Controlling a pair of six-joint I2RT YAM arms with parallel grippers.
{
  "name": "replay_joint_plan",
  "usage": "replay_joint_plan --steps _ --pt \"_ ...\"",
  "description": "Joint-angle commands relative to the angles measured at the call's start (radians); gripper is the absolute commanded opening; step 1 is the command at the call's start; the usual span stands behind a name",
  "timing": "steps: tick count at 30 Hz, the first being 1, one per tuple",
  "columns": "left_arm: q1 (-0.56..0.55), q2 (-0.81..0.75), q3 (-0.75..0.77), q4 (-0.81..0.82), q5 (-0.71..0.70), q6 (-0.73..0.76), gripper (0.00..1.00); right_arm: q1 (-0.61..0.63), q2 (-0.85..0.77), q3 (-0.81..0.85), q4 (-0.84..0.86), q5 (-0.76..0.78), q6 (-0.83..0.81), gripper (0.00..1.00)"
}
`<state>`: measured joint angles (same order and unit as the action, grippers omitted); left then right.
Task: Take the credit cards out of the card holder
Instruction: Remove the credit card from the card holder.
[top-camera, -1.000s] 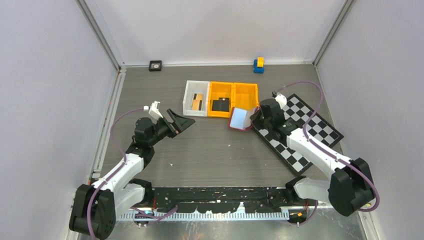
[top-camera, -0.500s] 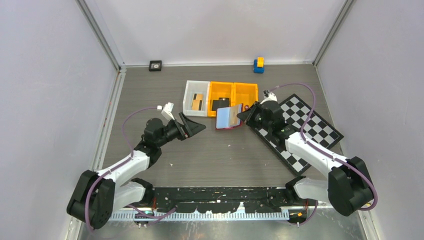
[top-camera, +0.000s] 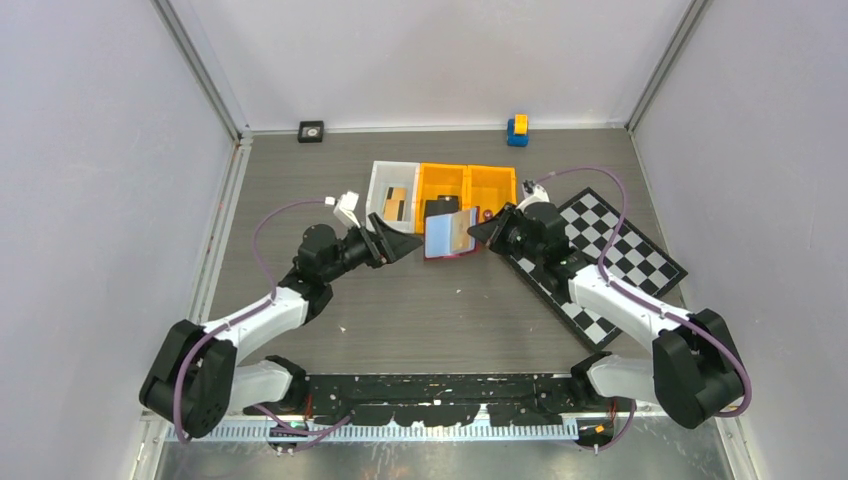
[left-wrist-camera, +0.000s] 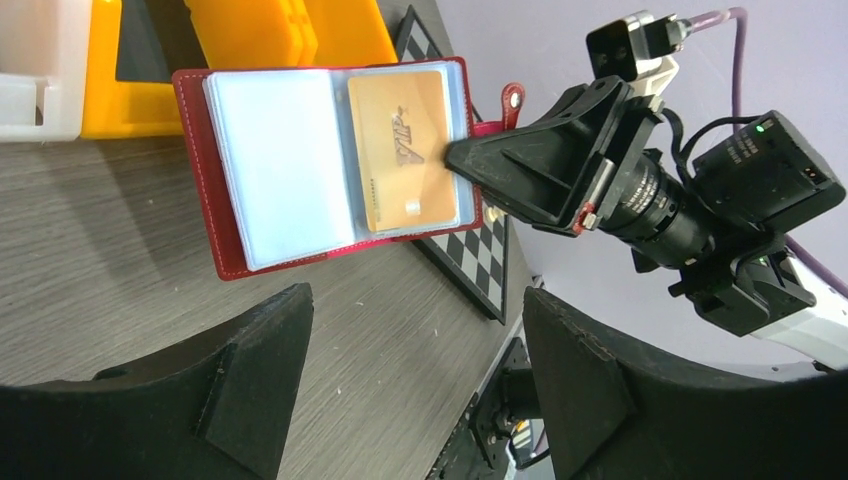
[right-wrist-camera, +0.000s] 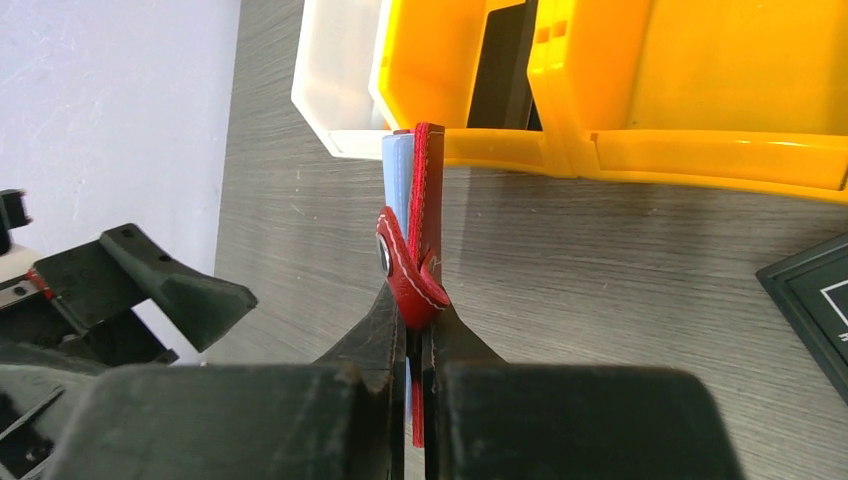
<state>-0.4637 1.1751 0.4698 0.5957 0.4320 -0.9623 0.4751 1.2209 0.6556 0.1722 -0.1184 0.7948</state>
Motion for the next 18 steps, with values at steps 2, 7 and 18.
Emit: replay_joint_plan --steps 2,7,18 --pt "-0.009 0.046 -0.013 0.099 0.021 -0.006 0.78 -0.001 0.002 -0.023 0.150 -0.065 0.023 0.00" --pt "-0.009 0.107 -0.011 0.175 0.071 -0.039 0.75 0.000 0.004 -0.034 0.176 -0.073 0.018 0.00" --pt "-0.009 0.054 0.007 0.057 0.040 0.015 0.72 -0.001 -0.008 -0.046 0.197 -0.080 0.009 0.00"
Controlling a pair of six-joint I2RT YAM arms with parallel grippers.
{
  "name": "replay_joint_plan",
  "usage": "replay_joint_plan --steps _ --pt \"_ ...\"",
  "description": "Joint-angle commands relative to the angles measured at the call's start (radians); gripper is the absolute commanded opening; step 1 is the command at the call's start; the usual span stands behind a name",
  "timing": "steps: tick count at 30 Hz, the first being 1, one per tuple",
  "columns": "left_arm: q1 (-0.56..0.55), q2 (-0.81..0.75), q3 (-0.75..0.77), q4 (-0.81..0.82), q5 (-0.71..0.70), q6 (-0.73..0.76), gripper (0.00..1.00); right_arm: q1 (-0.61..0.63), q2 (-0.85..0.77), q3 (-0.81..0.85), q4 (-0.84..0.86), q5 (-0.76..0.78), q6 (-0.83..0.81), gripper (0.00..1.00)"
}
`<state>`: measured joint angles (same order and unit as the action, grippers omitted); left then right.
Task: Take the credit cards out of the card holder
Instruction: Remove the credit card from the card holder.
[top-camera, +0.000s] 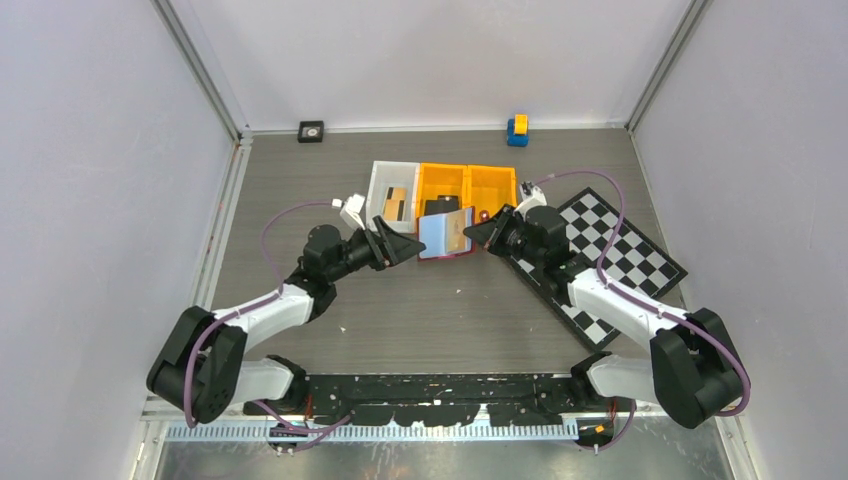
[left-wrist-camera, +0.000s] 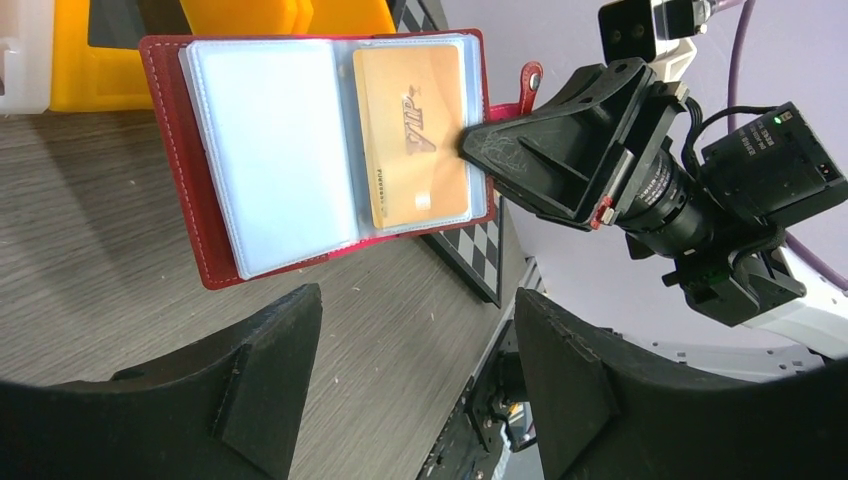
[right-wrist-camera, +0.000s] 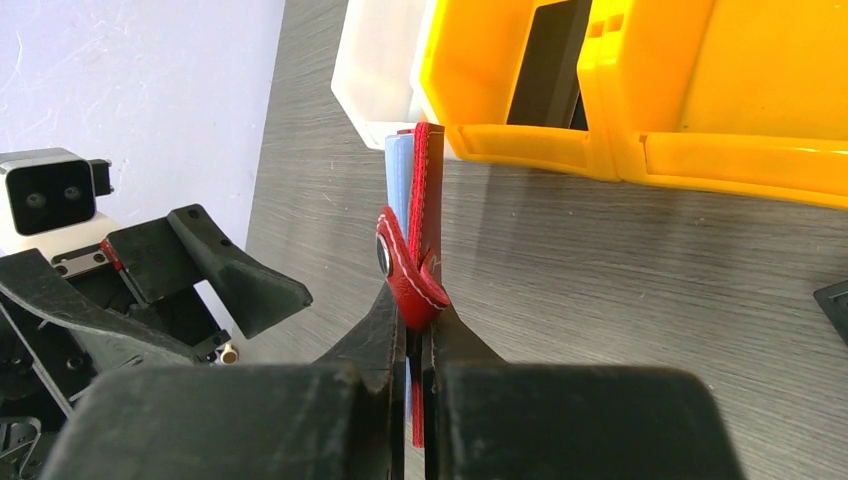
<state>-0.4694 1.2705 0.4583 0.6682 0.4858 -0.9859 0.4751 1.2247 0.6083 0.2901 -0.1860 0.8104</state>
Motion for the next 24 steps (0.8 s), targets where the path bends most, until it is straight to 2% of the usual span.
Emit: replay_joint_plan --steps 1,8,9,11,12,19,24 --pt "-0.003 -0.042 0.019 -0.017 -0.017 0.045 0.72 0.000 -0.014 0.001 0.080 -0.011 -0.010 0.01" --pt "-0.006 -0.031 0.016 -0.009 -0.035 0.099 0.73 0.000 -0.023 -0.007 0.084 0.001 -0.030 0.00" --pt "-0.012 -0.031 0.014 -0.014 -0.058 0.132 0.76 -0.001 -0.023 -0.007 0.084 0.003 -0.030 0.01" --pt "-0.026 -0.021 0.014 -0.037 -0.125 0.187 0.96 0.000 -0.024 -0.009 0.085 0.008 -0.030 0.01" --pt "-0.037 -0.012 0.012 -0.031 -0.148 0.218 0.99 0.000 -0.028 -0.011 0.088 0.007 -0.030 0.01" --pt "-0.217 0.094 0.056 0.008 -0.343 0.540 1.00 0.000 -0.100 -0.030 0.054 0.089 -0.056 0.00" --pt "-0.274 0.195 0.108 0.051 -0.345 0.655 1.00 0.000 -0.155 -0.050 0.020 0.163 -0.072 0.00"
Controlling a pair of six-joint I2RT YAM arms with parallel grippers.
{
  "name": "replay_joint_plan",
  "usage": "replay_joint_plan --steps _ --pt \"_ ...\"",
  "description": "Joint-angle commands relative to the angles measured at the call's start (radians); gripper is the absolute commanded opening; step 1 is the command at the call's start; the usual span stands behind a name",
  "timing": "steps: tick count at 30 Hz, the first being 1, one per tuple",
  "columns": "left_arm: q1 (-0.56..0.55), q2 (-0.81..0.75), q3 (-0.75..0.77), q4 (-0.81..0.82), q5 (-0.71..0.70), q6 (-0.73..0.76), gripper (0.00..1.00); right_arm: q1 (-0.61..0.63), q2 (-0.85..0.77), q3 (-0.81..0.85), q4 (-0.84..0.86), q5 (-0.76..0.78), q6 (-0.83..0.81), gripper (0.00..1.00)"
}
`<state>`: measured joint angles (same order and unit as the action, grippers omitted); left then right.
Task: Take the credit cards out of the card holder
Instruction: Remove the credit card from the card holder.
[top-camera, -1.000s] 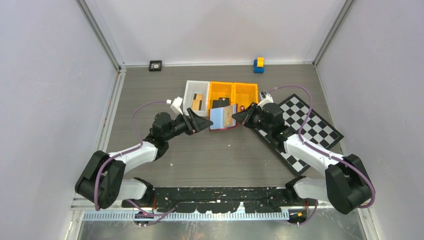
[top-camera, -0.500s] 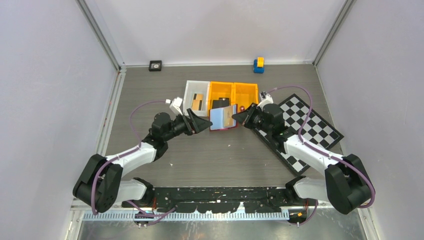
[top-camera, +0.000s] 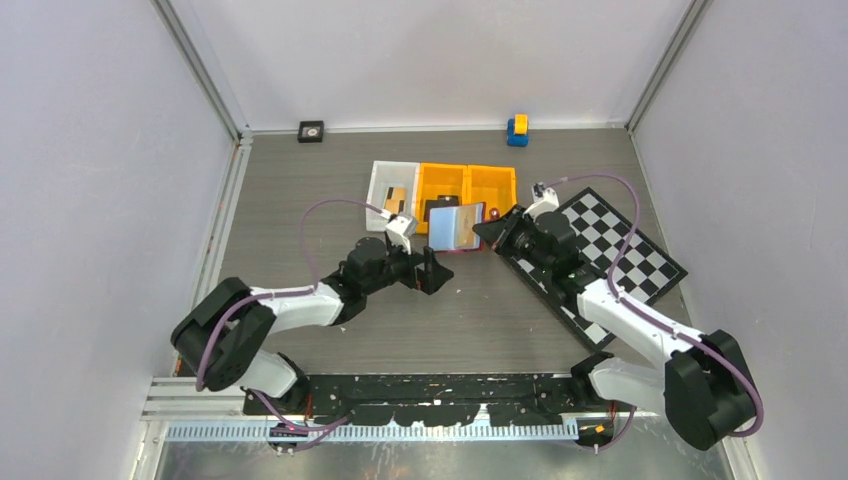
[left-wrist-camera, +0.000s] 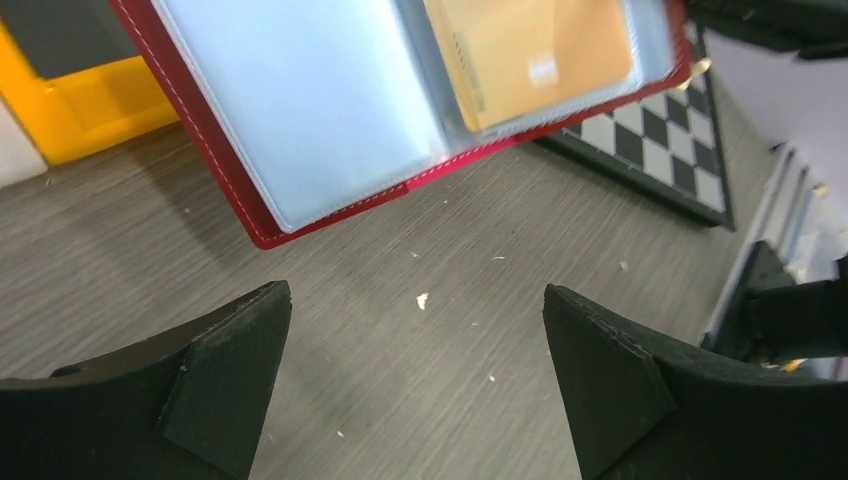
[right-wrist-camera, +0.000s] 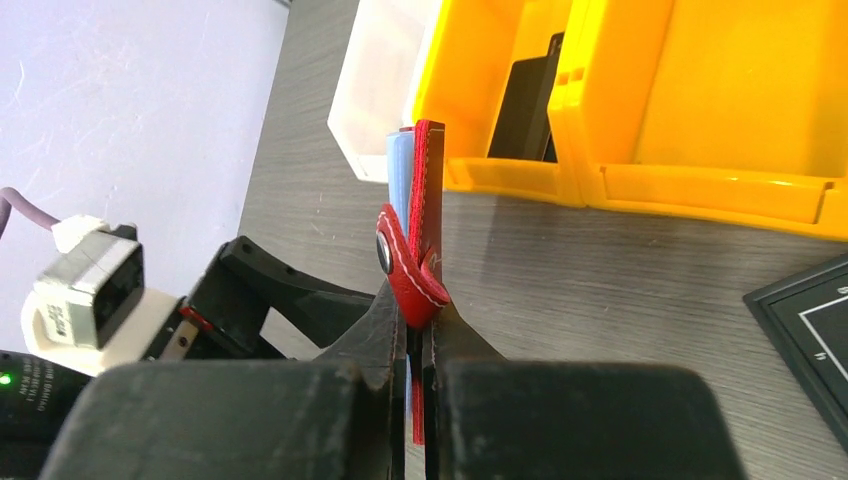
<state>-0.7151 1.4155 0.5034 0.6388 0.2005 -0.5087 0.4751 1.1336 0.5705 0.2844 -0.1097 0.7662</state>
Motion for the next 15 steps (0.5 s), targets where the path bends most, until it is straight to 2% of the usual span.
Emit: replay_joint_plan --steps 1,7,15 --pt "-0.031 0.067 0.072 0.087 -0.050 0.182 1.00 0.000 -0.072 -0.016 0.022 0.098 -0.027 0.00" --pt "-0.047 0.167 0.112 0.120 -0.018 0.215 1.00 0.000 -0.079 -0.017 0.015 0.107 -0.024 0.00" --pt "-0.047 0.296 0.201 0.135 0.044 0.234 1.00 -0.004 0.032 0.000 0.041 0.061 0.022 0.01"
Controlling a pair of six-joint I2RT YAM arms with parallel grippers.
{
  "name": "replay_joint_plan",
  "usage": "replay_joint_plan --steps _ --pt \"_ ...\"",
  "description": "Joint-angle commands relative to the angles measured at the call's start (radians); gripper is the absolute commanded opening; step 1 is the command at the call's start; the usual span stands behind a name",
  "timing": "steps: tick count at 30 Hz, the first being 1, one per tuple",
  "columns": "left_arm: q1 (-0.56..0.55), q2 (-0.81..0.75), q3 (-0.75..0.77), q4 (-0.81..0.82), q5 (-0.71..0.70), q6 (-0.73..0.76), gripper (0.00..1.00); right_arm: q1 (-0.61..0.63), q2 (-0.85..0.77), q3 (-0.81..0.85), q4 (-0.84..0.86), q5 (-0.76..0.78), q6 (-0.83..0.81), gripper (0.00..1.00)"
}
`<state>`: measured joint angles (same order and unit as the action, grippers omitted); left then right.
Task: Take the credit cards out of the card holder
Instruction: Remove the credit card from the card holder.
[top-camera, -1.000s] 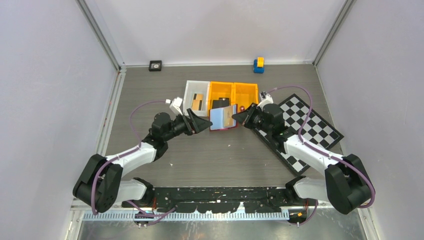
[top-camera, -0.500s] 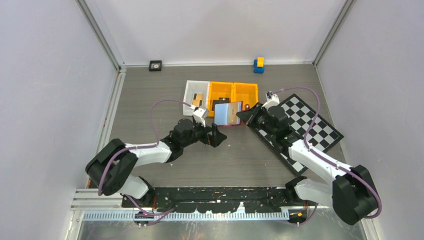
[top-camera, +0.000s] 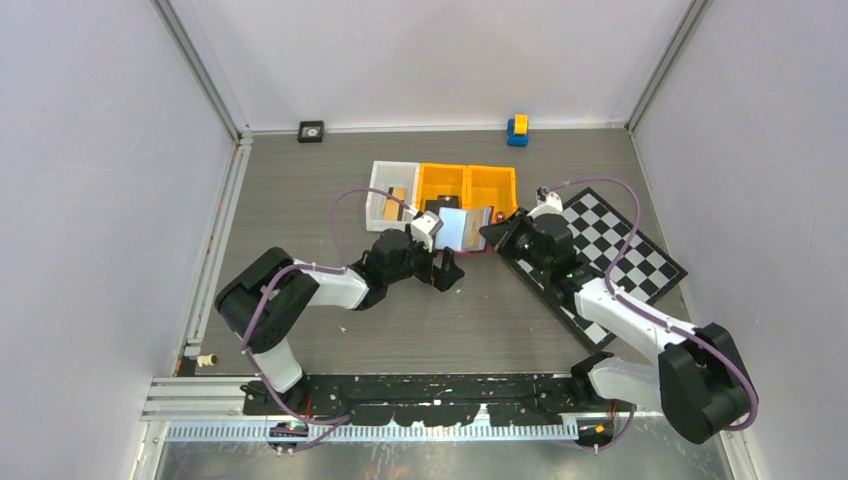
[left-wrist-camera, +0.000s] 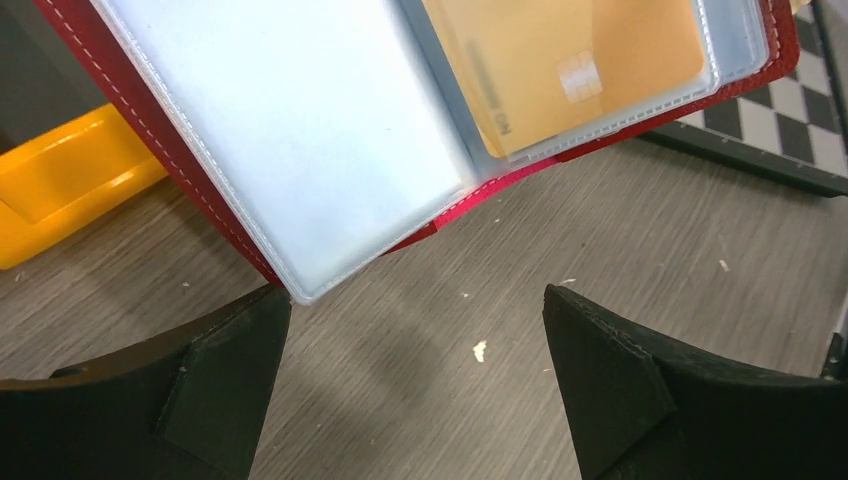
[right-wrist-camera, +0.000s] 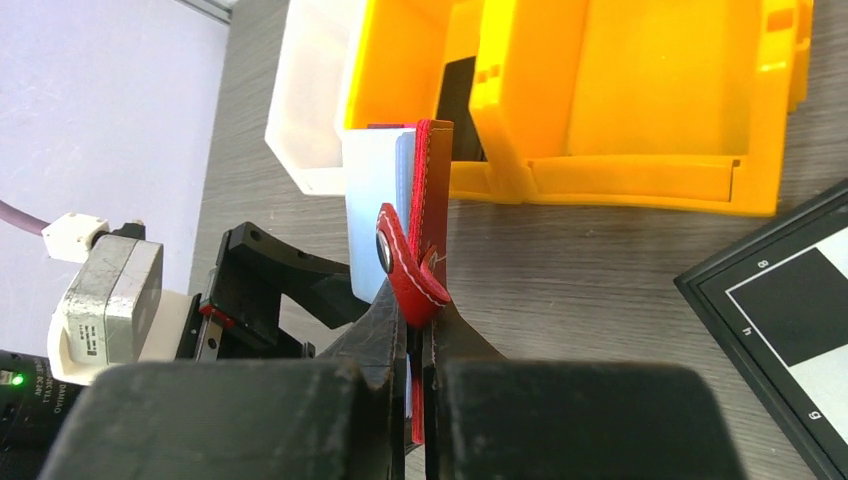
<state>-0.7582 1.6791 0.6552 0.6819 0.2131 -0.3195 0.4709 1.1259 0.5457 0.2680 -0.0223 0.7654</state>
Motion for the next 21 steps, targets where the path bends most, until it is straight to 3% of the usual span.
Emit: replay_joint_plan --steps 1,13,21 --pt "-0.003 0.039 0.052 0.103 0.027 0.046 1.00 -0.001 0.047 0.025 0.061 -0.030 0.026 0.01" --pt "0.030 0.212 0.187 0.070 0.188 -0.031 1.00 -0.015 0.048 0.015 0.057 -0.023 0.037 0.00" --pt "-0.007 0.257 0.210 0.070 0.181 0.017 1.00 -0.016 0.059 0.017 0.059 -0.026 0.045 0.00"
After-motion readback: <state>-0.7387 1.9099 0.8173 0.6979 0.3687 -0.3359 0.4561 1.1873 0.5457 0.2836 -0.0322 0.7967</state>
